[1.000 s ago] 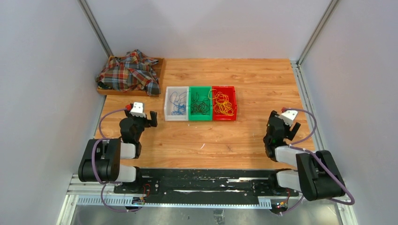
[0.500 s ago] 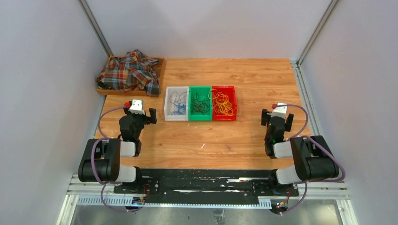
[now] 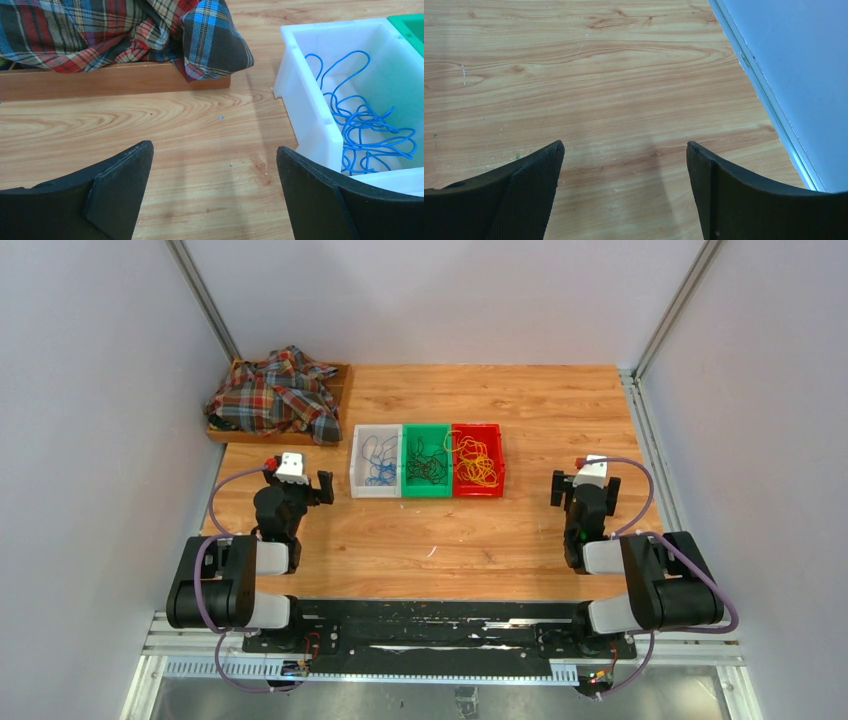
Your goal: Untangle the cables
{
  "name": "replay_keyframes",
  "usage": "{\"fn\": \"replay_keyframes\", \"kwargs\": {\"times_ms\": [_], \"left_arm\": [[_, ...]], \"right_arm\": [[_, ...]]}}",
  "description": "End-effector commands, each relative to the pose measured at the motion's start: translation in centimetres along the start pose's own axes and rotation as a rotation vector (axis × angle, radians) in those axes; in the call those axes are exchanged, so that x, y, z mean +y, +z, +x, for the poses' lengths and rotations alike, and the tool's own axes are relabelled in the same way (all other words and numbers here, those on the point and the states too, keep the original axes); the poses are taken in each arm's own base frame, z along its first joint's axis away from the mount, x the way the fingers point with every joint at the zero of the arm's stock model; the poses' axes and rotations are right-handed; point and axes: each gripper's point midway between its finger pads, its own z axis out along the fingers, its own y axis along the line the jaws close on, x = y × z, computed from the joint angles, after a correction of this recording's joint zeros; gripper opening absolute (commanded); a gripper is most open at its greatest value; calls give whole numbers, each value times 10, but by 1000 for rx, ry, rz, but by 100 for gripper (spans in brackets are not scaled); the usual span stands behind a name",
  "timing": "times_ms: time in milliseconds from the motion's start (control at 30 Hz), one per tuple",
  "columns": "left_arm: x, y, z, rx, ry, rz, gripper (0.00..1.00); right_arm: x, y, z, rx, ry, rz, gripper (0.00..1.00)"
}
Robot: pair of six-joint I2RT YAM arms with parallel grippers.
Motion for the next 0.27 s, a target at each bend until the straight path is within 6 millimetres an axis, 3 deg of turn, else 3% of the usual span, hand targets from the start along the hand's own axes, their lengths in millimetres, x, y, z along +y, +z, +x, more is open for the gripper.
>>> {"fn": "replay_keyframes", "kwargs": {"times_ms": [0, 233], "left_arm": [[3, 2, -7, -26, 7, -16, 98], [2, 2, -7, -25, 6, -16, 98]], "right_arm": [[-2, 4, -7, -18, 20, 5, 91], [-2, 4, -7, -19, 20, 4, 91]]}}
